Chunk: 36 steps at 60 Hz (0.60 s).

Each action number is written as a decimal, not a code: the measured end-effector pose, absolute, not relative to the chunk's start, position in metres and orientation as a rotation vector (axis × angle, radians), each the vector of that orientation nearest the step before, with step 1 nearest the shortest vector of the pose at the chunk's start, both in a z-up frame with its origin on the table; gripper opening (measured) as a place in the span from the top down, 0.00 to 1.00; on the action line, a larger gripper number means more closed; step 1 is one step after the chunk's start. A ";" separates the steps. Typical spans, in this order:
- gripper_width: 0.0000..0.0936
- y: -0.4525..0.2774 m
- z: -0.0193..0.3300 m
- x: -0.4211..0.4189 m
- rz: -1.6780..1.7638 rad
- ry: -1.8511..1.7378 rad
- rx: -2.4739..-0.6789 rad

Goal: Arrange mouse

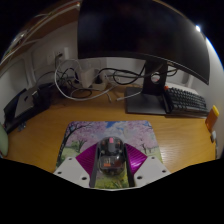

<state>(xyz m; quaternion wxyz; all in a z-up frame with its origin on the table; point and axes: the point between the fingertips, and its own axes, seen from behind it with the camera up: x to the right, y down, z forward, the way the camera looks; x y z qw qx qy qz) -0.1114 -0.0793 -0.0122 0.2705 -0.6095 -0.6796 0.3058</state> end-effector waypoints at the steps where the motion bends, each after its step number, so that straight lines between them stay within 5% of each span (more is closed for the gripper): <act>1: 0.51 -0.079 -0.013 -0.111 0.823 -1.835 -1.638; 4: 0.47 -0.079 -0.013 -0.111 0.823 -1.845 -1.632; 11: 0.07 -0.076 -0.005 -0.108 0.830 -1.853 -1.655; 36: 0.09 0.018 0.159 0.021 0.725 -1.814 -1.725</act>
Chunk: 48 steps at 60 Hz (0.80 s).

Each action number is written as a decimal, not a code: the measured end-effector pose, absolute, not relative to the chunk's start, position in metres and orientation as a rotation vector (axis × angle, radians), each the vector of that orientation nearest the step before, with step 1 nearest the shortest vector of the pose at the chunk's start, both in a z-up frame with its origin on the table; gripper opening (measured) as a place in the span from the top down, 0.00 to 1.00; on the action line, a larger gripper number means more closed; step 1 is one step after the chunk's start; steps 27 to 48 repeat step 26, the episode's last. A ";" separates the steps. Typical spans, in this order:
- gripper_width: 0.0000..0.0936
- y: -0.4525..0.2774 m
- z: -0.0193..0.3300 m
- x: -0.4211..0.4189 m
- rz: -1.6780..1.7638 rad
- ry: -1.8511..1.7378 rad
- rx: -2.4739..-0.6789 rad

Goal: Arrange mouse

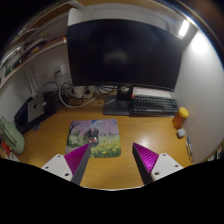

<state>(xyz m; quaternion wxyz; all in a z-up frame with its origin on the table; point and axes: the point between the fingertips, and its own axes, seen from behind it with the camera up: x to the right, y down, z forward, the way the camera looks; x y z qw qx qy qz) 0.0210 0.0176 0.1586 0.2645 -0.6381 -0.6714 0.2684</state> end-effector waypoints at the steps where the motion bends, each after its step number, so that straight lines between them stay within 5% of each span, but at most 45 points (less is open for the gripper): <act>1: 0.09 0.022 0.163 0.027 0.721 -1.810 -1.732; 12: 0.08 0.059 0.190 0.085 0.711 -1.801 -1.738; 48: 0.08 0.104 0.193 0.121 0.688 -1.765 -1.746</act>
